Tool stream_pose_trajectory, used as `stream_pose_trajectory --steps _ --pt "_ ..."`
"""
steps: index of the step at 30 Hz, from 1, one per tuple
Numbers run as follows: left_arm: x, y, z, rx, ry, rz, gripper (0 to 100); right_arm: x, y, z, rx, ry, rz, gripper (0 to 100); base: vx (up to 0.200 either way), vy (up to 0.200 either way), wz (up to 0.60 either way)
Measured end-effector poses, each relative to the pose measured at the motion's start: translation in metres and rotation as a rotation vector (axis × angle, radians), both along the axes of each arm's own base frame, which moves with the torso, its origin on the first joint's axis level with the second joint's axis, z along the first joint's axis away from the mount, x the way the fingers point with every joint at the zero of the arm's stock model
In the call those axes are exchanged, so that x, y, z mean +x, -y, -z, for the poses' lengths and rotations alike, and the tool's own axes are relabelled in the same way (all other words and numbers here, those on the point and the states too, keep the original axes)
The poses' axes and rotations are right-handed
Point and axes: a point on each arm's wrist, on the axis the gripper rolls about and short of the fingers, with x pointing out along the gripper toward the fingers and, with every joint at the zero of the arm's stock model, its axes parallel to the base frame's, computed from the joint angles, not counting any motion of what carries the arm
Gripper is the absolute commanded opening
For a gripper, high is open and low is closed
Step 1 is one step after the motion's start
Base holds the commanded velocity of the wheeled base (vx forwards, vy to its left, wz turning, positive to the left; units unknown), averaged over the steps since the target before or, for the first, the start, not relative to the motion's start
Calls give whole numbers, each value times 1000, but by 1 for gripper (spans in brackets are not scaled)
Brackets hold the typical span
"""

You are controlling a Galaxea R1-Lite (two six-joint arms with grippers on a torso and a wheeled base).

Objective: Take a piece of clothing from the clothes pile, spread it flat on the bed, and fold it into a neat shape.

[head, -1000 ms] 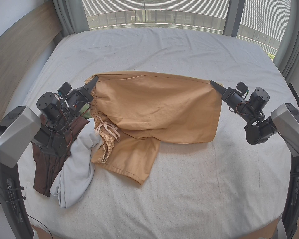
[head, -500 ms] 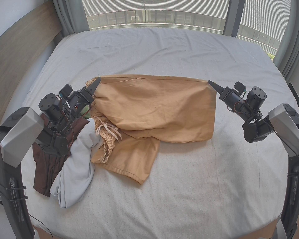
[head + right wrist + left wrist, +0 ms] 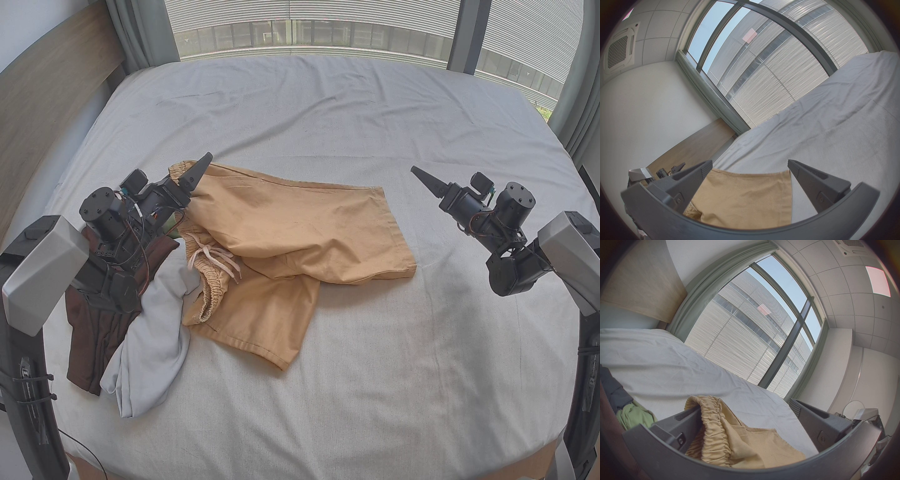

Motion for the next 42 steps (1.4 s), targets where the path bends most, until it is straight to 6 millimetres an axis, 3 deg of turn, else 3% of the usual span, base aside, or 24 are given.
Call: stream_pose_trajectory --steps 14,29,42 --pt "-17 -20 7 16 -72 -33 100 -49 -31 34 -84 -25 -58 100 0 0 0" --pt "-42 -38 15 31 -144 -51 100 -71 -57 57 -132 -84 -114 100 0 0 0" --pt "-120 -34 13 120 -248 162 100 -100 -93 79 -158 -180 -188 100 0 0 0"
